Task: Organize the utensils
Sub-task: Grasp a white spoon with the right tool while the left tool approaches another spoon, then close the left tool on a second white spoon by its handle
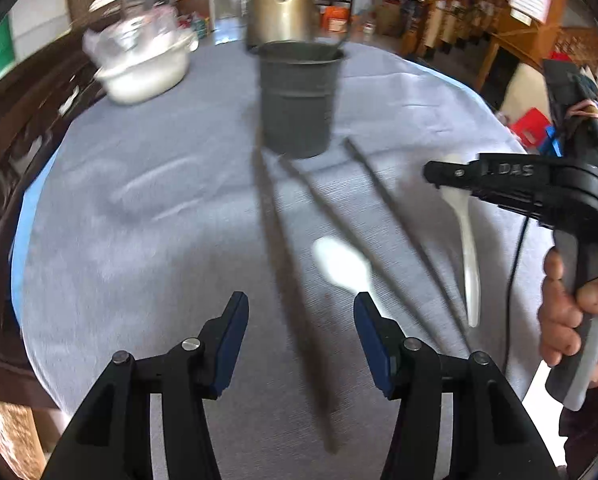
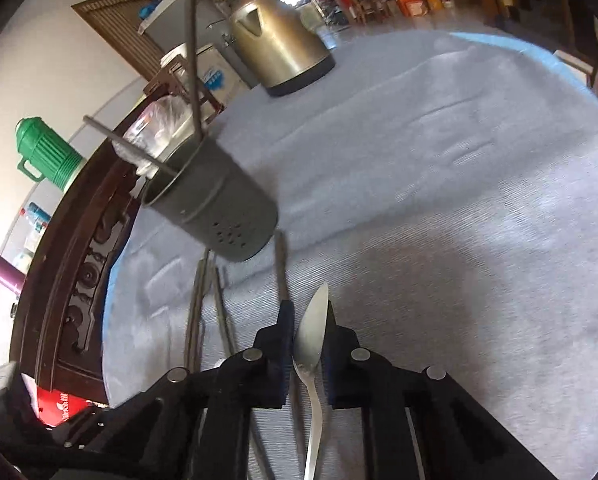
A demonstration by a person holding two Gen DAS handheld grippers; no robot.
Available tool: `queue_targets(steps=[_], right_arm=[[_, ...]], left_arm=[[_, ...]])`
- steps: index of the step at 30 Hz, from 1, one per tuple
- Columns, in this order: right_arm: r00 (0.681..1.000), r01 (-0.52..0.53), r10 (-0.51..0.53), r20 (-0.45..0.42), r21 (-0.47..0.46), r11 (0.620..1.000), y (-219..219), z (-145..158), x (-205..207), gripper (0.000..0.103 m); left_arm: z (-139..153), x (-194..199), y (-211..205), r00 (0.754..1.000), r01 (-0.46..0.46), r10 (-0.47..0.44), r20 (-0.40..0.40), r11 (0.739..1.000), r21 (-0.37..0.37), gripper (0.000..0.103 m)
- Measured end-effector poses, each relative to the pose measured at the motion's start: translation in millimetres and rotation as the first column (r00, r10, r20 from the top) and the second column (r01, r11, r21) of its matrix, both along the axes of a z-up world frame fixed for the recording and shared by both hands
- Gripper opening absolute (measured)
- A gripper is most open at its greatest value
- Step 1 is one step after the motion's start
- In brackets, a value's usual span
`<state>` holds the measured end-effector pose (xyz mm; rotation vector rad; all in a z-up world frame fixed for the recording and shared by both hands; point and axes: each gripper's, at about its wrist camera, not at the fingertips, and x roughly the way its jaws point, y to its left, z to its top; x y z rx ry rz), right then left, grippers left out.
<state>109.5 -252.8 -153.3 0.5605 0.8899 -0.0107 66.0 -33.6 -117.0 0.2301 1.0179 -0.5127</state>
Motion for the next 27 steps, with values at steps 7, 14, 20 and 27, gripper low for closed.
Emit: queue_targets(steps=[7, 14, 20, 27], right_arm=[[0.998, 0.023, -0.024, -0.054, -0.017, 1.000, -11.7, -8.0, -4.5, 0.012], [0.997, 0.009, -0.007, -0.081, 0.022, 1.000, -16.7, -12.0, -4.2, 0.014], [0.990, 0.008, 0.003, -0.140, 0.080, 0.997, -23.2, -19.5, -3.0, 0.014], [0.986, 0.020, 0.002, -0.166, 0.130, 0.991, -29.1, -23.9, -1.0, 0.016]], left_arm=[[-20.2, 13.2, -30.5, 0.996, 0.036, -0.032, -0.088, 0.998, 0.047, 0.056], [-32.1, 37.4, -38.3, 0.992, 0.023, -0.015, -0.128, 0.998, 0.061, 0.056], [-34.0, 47.9, -53.8, 0.993, 0.051, -0.045, -0.105, 0.997, 0.058, 0.044], [-25.5, 46.1, -50.7, 0.995, 0.060, -0.060, -0.079, 0.998, 0.000, 0.026]])
